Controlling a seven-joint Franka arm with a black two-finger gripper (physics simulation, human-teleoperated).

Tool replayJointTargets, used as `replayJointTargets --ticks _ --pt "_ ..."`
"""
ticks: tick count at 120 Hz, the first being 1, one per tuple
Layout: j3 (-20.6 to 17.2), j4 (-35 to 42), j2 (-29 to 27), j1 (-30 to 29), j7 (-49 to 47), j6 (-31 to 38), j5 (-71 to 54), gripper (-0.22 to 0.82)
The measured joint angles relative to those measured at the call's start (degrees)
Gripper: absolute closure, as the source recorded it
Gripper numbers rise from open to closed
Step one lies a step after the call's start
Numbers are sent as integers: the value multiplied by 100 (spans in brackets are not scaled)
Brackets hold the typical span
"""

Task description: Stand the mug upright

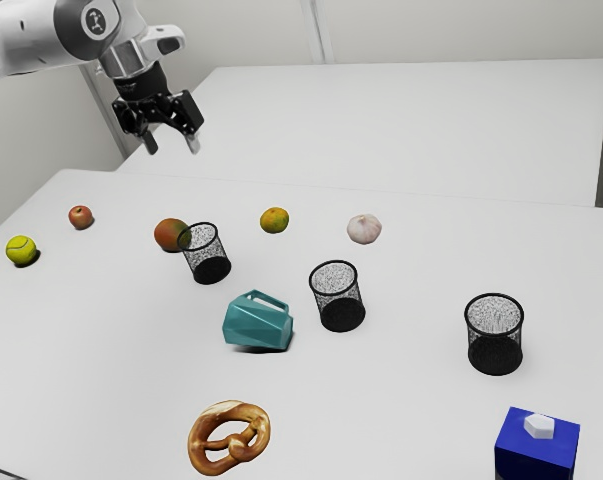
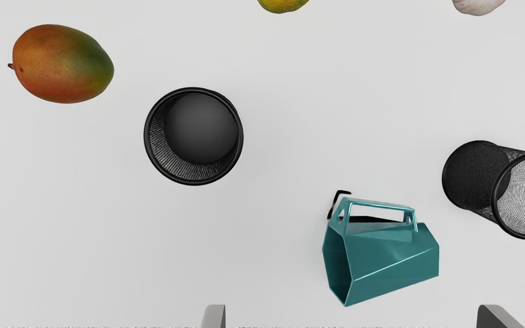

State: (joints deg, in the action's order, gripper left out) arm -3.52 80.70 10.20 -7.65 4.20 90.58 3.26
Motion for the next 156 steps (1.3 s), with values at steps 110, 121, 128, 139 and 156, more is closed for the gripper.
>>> replayJointTargets --ticks 110,121,128,139,156 --pt "337 3062 -948 247 300 863 2108 0" --pt "370 3245 -924 256 455 1027 2245 0" --pt "375 3311 -881 233 548 1127 2314 0" --pt "377 3420 -848 153 681 1255 2408 0" --pt "378 3538 -741 -31 873 1445 2553 0"
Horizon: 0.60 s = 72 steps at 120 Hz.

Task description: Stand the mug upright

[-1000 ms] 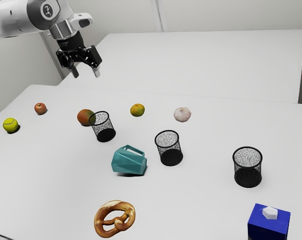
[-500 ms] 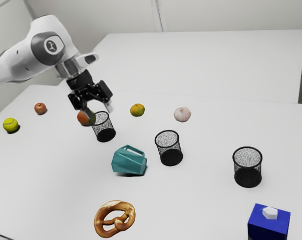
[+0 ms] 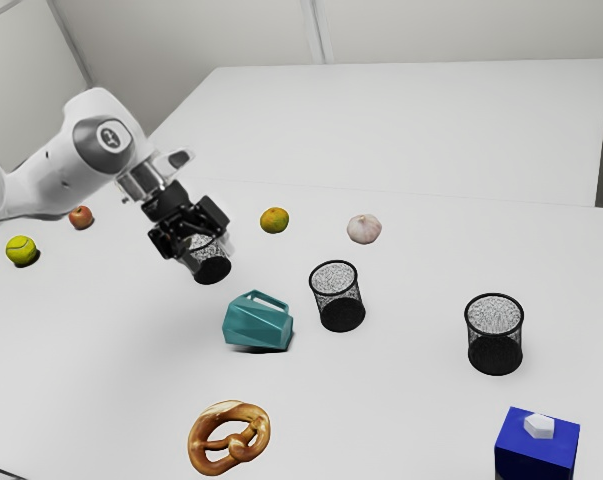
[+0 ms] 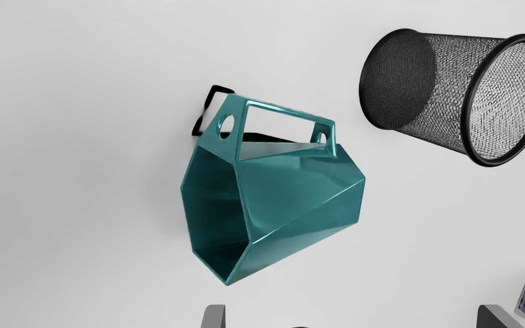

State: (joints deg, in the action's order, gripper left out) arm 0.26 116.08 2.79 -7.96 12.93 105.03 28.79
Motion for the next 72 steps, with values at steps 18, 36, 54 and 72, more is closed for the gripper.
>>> replayJointTargets --ticks 18,36,54,72 --pt "0 214 129 -66 270 263 377 0" --pt "-1 257 311 5 530 470 630 0" --pt "0 264 577 -5 757 571 848 0" --pt "-1 275 836 -4 981 615 1186 0"
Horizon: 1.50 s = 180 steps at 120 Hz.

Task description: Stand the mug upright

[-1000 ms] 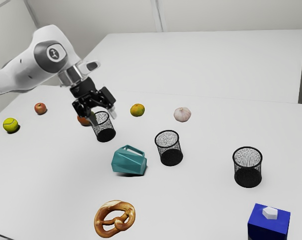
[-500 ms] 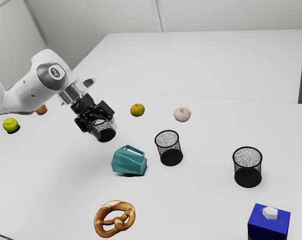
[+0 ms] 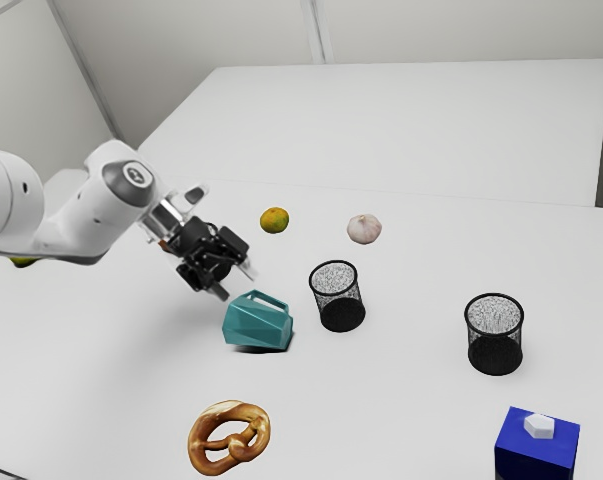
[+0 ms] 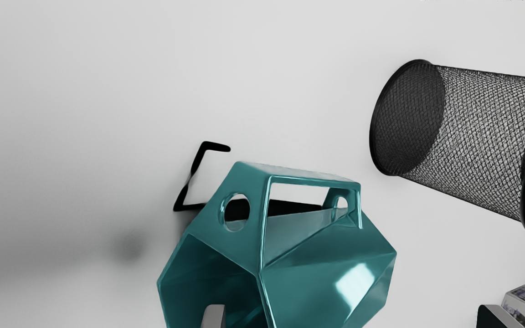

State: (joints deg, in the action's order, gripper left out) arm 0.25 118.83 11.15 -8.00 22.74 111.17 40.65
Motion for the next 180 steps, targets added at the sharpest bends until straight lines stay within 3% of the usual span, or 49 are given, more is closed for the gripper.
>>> replayJointTargets --ticks 48,72,95,117,141,160,180 --pt "1 228 312 -21 620 -192 1100 1" --pt "193 226 330 -96 885 -511 1316 50" --pt "280 227 329 -124 1105 -783 1347 69" --pt "287 190 255 -122 1255 -932 1351 75" --pt "379 160 -369 -128 1331 -1173 1214 78" --pt "342 -52 -684 -120 1167 -1034 153 78" --pt "-78 -167 -796 -157 822 -502 -1314 79"
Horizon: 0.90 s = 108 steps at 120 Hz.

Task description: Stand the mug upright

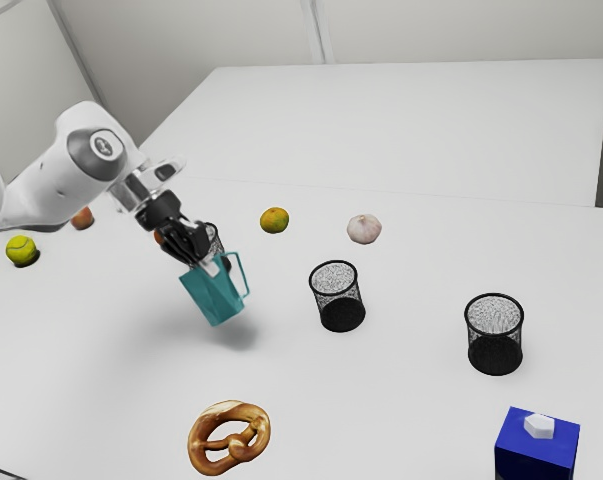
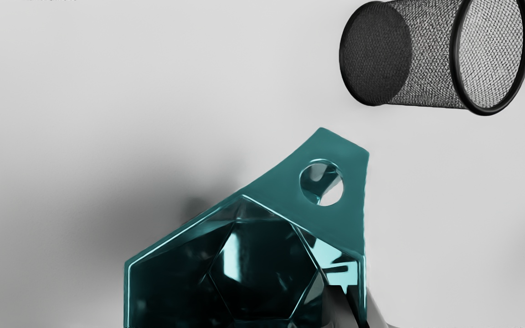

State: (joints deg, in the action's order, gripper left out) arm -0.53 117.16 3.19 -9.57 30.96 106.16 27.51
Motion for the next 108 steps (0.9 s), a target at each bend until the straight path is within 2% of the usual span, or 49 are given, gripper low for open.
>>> replayJointTargets --ticks 19,42,64,93,96,108 --pt "-349 51 1 166 -425 596 -1082 79" --pt "-532 378 -38 133 -859 1465 -1741 79" --pt "-609 840 -204 64 -1165 2245 -1979 79" --pt "-788 1410 -313 -33 -1493 2885 -1997 79" --pt "-808 1425 -322 -39 -1520 2919 -1993 76" --pt "-854 1443 -365 -26 -1611 3008 -1980 53"
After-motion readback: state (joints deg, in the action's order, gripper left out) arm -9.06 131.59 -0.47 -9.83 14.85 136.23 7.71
